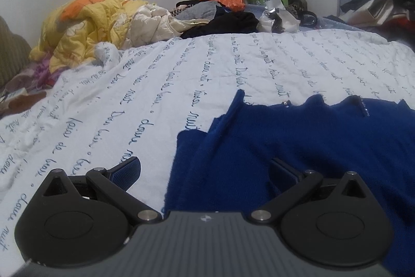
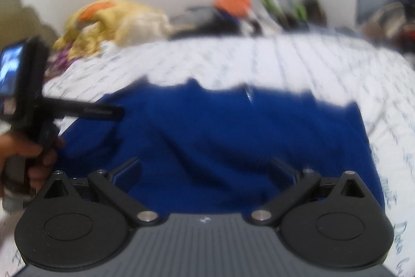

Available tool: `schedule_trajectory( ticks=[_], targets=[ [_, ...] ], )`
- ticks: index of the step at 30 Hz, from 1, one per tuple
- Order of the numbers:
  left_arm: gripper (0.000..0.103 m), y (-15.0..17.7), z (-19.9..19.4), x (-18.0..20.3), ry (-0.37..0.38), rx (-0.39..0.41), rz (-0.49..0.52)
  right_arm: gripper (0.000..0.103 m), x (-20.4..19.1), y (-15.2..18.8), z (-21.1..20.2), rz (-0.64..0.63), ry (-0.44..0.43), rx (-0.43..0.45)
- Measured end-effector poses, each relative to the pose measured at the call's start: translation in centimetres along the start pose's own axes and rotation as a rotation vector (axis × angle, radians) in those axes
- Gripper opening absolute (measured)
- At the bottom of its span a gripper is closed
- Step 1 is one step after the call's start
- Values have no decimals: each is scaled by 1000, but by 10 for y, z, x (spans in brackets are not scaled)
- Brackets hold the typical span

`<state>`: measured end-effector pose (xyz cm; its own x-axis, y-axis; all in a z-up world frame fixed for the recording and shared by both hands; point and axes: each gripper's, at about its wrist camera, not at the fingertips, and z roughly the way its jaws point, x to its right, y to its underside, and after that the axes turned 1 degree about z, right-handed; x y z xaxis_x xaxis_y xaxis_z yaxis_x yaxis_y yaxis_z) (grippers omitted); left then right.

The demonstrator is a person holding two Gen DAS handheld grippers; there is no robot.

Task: Fold small clothes

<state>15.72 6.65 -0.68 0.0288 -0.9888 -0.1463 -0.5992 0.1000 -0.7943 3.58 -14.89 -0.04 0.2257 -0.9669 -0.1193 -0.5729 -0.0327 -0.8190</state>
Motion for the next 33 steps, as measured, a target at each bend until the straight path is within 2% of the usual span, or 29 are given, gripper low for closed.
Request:
schedule_trajectory(
  ticks=[3, 5, 7, 11, 13, 16, 18, 21, 24, 29, 32, 33],
  targets=[
    [103, -3, -3, -10, 21, 3, 14, 103, -19, -1, -2, -113, 4, -4],
    [103, -7, -3, -23, 71, 7, 12, 103, -34, 1, -6, -191, 12, 11],
    [103, -10, 0, -45, 145, -13, -37, 103, -52, 5, -12, -282, 25, 44],
    [103, -16, 17, -90, 306, -115, -202, 103, -93, 19, -17, -479, 62, 87],
    [103, -17, 26, -101, 386, -167, -229, 103, -110, 27, -15, -540, 48, 96],
    [103, -16, 36, -102, 463, -220, -222, 103, -129, 33, -11, -582, 1, 72],
    [100, -14, 43, -97, 489, -251, -205, 103, -141, 37, -7, -623, -23, 61],
    [95, -10, 54, -92, 528, -285, -223, 103, -156, 46, 3, -690, -11, 51],
    [95, -13, 60, -89, 563, -271, -244, 103, -166, 52, 12, -714, -6, 48],
    [87, -23, 74, -77, 629, -271, -297, 103, -182, 53, 22, -704, 19, 83],
    [76, -29, 80, -68, 609, -258, -289, 102, -191, 51, 33, -726, 60, 117],
    [64, -30, 82, -66, 598, -253, -279, 94, -194, 50, 37, -737, 73, 127]
  ],
)
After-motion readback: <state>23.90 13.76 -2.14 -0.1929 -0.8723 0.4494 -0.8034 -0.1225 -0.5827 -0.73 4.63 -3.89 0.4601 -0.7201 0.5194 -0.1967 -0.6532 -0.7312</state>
